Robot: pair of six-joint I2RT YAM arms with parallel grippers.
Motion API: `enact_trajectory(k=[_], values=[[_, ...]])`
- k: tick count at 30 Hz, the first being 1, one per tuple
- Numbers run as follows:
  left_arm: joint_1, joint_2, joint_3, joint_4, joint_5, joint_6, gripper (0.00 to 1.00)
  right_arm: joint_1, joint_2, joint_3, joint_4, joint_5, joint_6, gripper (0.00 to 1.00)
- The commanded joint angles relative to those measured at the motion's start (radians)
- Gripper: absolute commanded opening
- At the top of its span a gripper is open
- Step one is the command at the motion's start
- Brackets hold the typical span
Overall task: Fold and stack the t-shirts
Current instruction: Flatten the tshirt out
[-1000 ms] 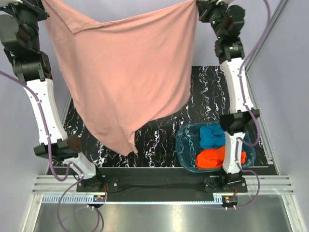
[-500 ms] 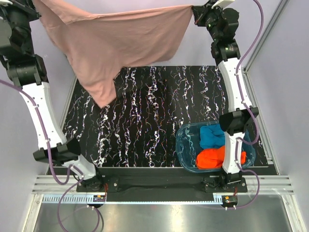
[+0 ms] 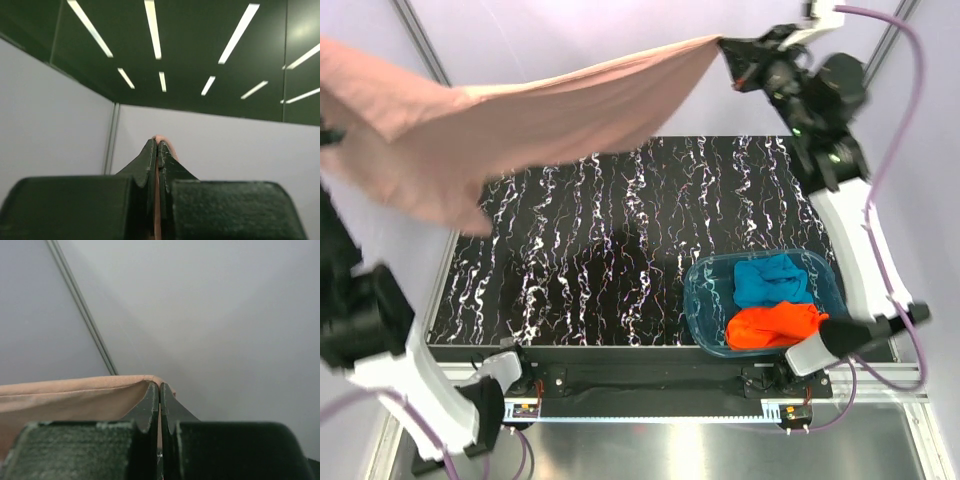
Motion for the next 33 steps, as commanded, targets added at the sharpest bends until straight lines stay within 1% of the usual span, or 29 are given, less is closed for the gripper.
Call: enact_trajectory(k=[1,5,8,12,13,14,15,16,17,18,20,21,22,24,25,26,27,28,30,31,33], values=[[-0.011,-0.063,-0.031,0.014,-0.07,0.045,0.0,-0.006,-0.145,-0.059,0.079,0.011,-0.003,0.0],[-0.018,-0.123,-0.117,0.013,-0.09,0.065,0.0,-0.004,-0.214,-0.122,0.031,-0.004,0.011,0.0],[-0.02,-0.144,-0.215,0.019,-0.092,0.053,0.0,-0.006,-0.216,-0.181,0.022,0.009,0.014,0.0],[-0.02,-0.132,-0.356,0.007,-0.064,0.031,0.0,-0.006,-0.164,-0.243,0.03,0.008,0.022,0.0],[-0.02,-0.132,-0.393,0.014,-0.063,0.027,0.0,-0.006,-0.127,-0.254,0.042,0.002,0.026,0.0],[-0.019,-0.135,-0.488,0.031,-0.061,0.019,0.0,-0.006,-0.105,-0.275,0.048,-0.001,0.031,0.0],[-0.018,-0.137,-0.53,0.06,-0.061,0.015,0.0,-0.006,-0.081,-0.283,0.057,-0.006,0.034,0.0],[-0.02,-0.135,-0.576,0.074,-0.061,0.004,0.0,-0.006,-0.026,-0.286,0.068,-0.012,0.037,0.0],[-0.019,-0.134,-0.654,0.089,-0.054,0.002,0.0,-0.004,0.005,-0.284,0.077,-0.021,0.037,0.0],[-0.02,-0.124,-0.697,0.111,-0.052,-0.004,0.0,-0.006,0.066,-0.286,0.088,-0.026,0.041,0.0],[-0.018,-0.115,-0.772,0.134,-0.049,-0.009,0.0,-0.006,0.132,-0.281,0.123,-0.029,0.04,0.0],[-0.023,-0.109,-0.864,0.167,-0.049,-0.012,0.0,-0.004,0.165,-0.283,0.128,-0.032,0.038,0.0],[-0.026,-0.106,-0.91,0.188,-0.023,-0.015,0.0,-0.006,0.232,-0.283,0.183,-0.031,0.035,0.0],[-0.031,-0.095,-1.017,0.205,-0.028,-0.024,0.0,-0.007,0.303,-0.263,0.201,-0.024,0.035,0.0],[-0.038,-0.091,-1.056,0.212,-0.034,-0.013,0.0,-0.007,0.374,-0.248,0.211,-0.024,0.034,0.0],[-0.045,-0.086,-1.091,0.255,-0.041,-0.01,0.0,-0.007,0.41,-0.204,0.209,-0.026,0.031,0.0],[-0.048,-0.078,-1.158,0.278,-0.07,-0.009,0.0,-0.006,0.447,-0.18,0.209,-0.032,0.031,0.0],[-0.046,-0.053,-1.173,0.293,-0.083,-0.001,0.0,-0.007,0.515,-0.128,0.211,-0.037,0.026,0.0],[-0.048,-0.01,-1.174,0.281,-0.097,0.016,0.0,-0.007,0.585,-0.062,0.205,-0.044,0.02,0.0],[-0.048,0.009,-1.185,0.289,-0.106,0.022,0.0,-0.006,0.657,0.025,0.167,-0.046,0.009,0.0],[-0.046,0.069,-1.188,0.32,-0.12,0.028,0.0,-0.009,0.747,0.099,0.145,-0.054,-0.009,0.0]])
